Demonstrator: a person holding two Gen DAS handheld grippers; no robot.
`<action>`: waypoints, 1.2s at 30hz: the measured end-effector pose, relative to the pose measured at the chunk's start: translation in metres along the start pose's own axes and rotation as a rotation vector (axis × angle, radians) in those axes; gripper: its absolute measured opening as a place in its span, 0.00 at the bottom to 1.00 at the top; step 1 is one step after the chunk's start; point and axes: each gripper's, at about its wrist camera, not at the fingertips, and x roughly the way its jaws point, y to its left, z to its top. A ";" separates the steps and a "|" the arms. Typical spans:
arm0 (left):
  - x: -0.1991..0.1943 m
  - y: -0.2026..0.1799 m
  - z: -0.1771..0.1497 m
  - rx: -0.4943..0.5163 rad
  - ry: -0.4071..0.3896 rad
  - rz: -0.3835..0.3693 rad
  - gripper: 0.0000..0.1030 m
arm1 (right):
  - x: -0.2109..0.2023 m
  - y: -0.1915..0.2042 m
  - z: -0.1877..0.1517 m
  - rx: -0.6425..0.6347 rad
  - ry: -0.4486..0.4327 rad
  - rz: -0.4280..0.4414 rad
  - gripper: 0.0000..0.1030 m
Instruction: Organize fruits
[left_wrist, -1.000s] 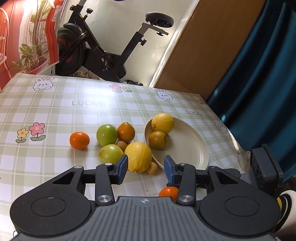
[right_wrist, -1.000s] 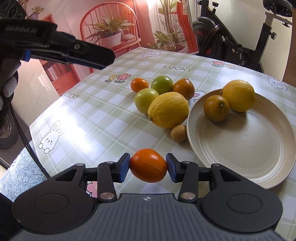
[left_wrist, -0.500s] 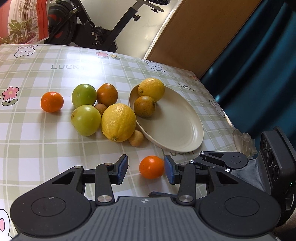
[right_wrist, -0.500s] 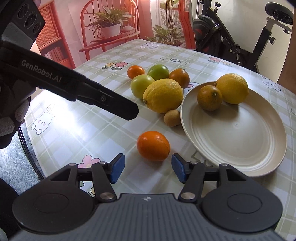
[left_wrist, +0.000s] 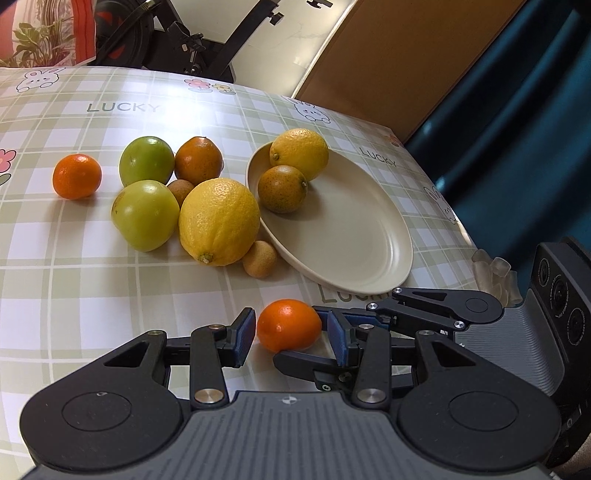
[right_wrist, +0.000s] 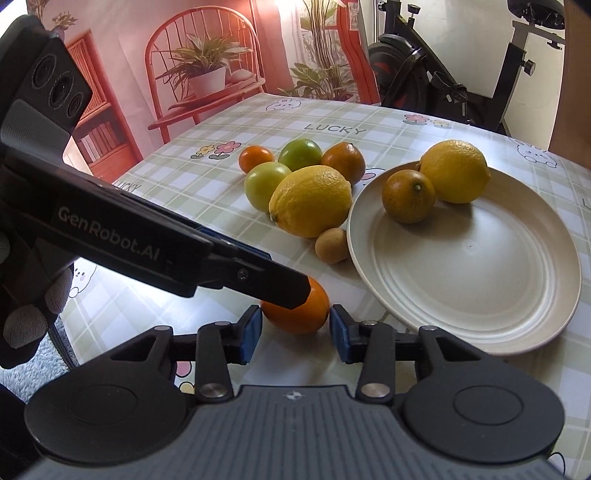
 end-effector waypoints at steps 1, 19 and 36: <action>0.001 -0.001 -0.002 0.011 -0.002 0.005 0.45 | 0.000 -0.001 0.000 0.004 -0.003 0.002 0.42; 0.010 0.005 -0.011 -0.022 -0.055 0.007 0.44 | 0.002 -0.003 -0.001 0.053 -0.033 0.012 0.41; 0.007 0.000 -0.009 0.006 -0.053 0.016 0.44 | 0.003 -0.003 -0.001 0.069 -0.032 0.017 0.41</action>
